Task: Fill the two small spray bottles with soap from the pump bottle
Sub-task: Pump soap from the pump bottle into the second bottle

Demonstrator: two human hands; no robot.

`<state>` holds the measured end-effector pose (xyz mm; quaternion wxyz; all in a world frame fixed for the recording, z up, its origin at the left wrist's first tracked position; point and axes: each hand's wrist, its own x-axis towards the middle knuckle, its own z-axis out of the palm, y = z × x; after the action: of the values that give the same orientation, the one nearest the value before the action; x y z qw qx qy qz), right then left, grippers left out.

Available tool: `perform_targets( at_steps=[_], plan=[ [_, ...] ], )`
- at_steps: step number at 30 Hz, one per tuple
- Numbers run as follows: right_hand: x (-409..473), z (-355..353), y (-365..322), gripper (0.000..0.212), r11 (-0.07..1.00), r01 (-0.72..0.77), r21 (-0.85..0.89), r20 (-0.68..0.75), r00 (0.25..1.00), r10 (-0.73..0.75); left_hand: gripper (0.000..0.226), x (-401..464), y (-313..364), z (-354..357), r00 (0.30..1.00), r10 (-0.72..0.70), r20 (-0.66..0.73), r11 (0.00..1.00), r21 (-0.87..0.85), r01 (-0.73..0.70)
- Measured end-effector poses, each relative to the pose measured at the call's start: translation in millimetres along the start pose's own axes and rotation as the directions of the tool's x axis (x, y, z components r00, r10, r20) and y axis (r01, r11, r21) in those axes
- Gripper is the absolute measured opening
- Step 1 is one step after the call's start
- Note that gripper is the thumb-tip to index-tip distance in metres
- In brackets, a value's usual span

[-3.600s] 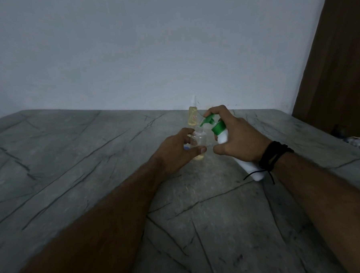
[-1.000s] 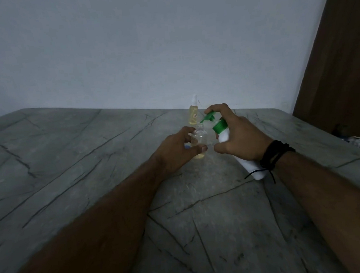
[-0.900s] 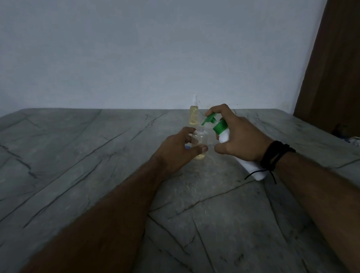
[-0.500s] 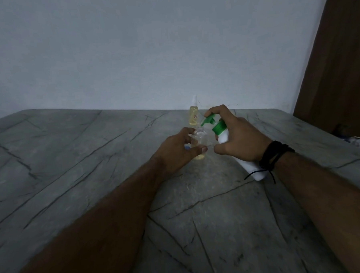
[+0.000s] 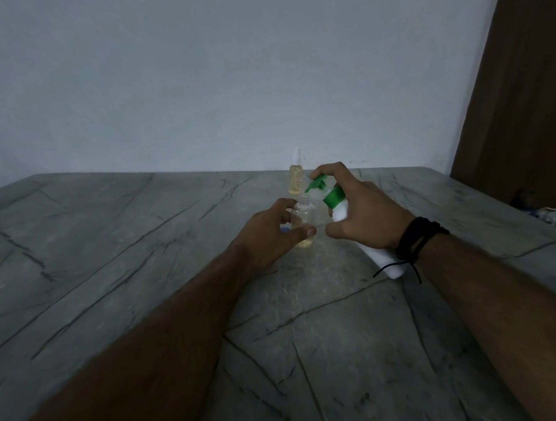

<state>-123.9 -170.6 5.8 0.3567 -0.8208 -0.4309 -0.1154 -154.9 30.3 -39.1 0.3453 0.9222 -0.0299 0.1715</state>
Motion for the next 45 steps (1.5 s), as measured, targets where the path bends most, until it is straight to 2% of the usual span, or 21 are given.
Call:
perform_targets(
  at_steps=[9, 14, 19, 24, 40, 45],
  plan=[
    [-1, 1, -1, 0.079, 1.0, -0.002, -0.011, 0.004, 1.0, 0.002, 0.071, 0, 1, 0, 1.0, 0.015, -0.012, 1.0, 0.021, -0.014],
    [0, 0, -1, 0.073, 1.0, -0.008, -0.023, 0.006, 1.0, 0.008, 0.069, -1, 0, 0, 0.999, 0.031, -0.014, 0.999, 0.006, -0.031],
    [-2, -1, -2, 0.078, 1.0, -0.01, -0.01, -0.002, 1.0, 0.01, 0.071, 0, -2, -1, 1.0, 0.025, -0.01, 1.0, 0.006, -0.025],
    [-2, -1, -4, 0.072, 1.0, -0.006, -0.016, -0.004, 1.0, 0.005, 0.07, 0, -4, 0, 0.999, 0.043, -0.024, 0.999, -0.002, -0.043],
    [-3, -1, -5, 0.078, 1.0, 0.01, -0.028, -0.017, 1.0, -0.01, 0.07, 3, -8, 2, 0.999, 0.038, -0.034, 0.999, -0.013, -0.039],
    [-2, 0, -5, 0.073, 0.999, 0.022, -0.023, -0.02, 1.0, -0.022, 0.07, 5, -9, 3, 0.999, 0.036, -0.029, 0.999, -0.009, -0.036]
  ],
)
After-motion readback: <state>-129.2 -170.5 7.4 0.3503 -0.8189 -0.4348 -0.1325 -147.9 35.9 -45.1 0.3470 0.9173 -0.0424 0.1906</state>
